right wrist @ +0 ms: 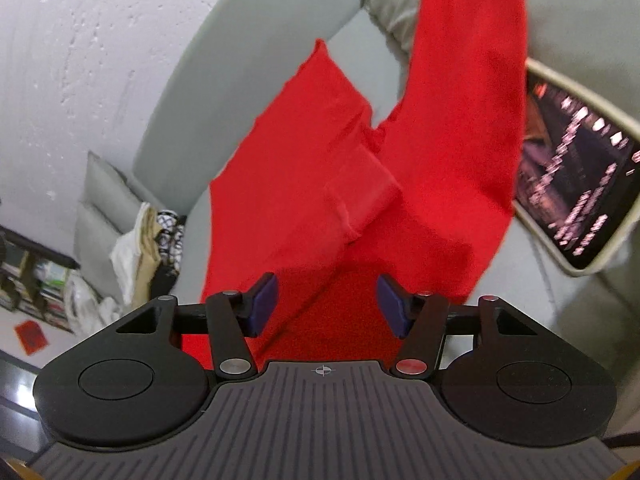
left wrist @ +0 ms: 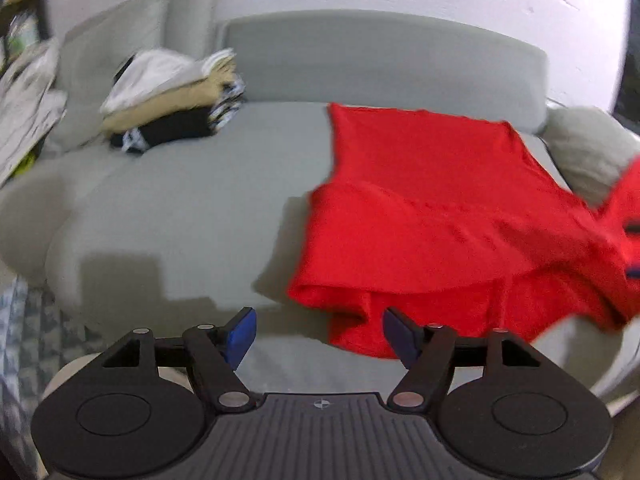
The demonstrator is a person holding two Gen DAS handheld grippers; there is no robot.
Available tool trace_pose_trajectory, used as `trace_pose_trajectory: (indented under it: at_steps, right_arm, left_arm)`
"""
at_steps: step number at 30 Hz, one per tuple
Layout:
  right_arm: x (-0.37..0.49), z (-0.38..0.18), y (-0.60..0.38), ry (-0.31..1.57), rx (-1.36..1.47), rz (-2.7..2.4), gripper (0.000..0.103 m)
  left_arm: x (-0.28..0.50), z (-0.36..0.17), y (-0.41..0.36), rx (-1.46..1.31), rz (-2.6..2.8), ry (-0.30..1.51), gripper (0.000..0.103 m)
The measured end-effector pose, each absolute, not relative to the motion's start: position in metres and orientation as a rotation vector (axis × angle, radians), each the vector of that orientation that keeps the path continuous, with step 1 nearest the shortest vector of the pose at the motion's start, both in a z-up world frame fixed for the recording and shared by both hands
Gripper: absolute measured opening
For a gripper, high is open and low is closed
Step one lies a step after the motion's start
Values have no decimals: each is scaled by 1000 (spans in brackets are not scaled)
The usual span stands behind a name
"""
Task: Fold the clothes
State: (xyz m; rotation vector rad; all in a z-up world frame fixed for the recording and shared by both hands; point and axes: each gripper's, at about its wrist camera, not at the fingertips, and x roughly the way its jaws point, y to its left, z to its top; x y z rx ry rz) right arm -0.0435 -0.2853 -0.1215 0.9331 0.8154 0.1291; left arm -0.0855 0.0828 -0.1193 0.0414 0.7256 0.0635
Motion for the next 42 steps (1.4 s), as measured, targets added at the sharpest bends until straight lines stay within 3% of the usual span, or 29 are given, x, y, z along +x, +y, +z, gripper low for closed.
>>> trace_pose_trajectory:
  at_steps: [2,5,15,17,19,20,21,23,26,29,34,40,41,42]
  right_arm:
    - [-41,-127,-287,812,968,125,62]
    - [-43,-134,-291,800,987,87,61]
    - [-14,-148,-299,747,1095,-42,48]
    - [-2,-148,-293,744,1066,-67,45]
    - [8,-147,-287,747,987,-106,31]
    - [12,-147,-283,756,942,-133,16]
    - [13,-145,-281,758,907,-152,7]
    - [11,-135,-276,740,846,-171,4]
    - [-1,-107,-271,671,769,-163,3]
    - [-23,-71,-273,594,735,-155,3]
    - [-53,-53,-283,615,652,-143,3]
    - [-53,-101,-279,829,616,-171,3]
    - [-53,-108,-277,872,597,-181,6]
    - [-55,-109,-277,894,586,-183,17]
  left_arm:
    - [-80,-124,74,92,75,692,73]
    - [-68,-132,73,126,102,692,64]
    - [-49,-146,55,281,186,699,56]
    - [-47,-145,52,315,202,682,50]
    - [-46,-146,50,349,236,675,43]
    - [-43,-148,53,357,245,685,42]
    - [-40,-149,55,361,250,692,42]
    - [-39,-150,57,371,248,687,40]
    - [-40,-148,55,413,289,657,23]
    - [-44,-142,61,408,360,620,17]
    - [-44,-140,71,384,388,651,20]
    - [-44,-144,76,349,437,764,27]
    - [-45,-144,79,335,448,792,28]
    - [-46,-144,81,314,455,820,28]
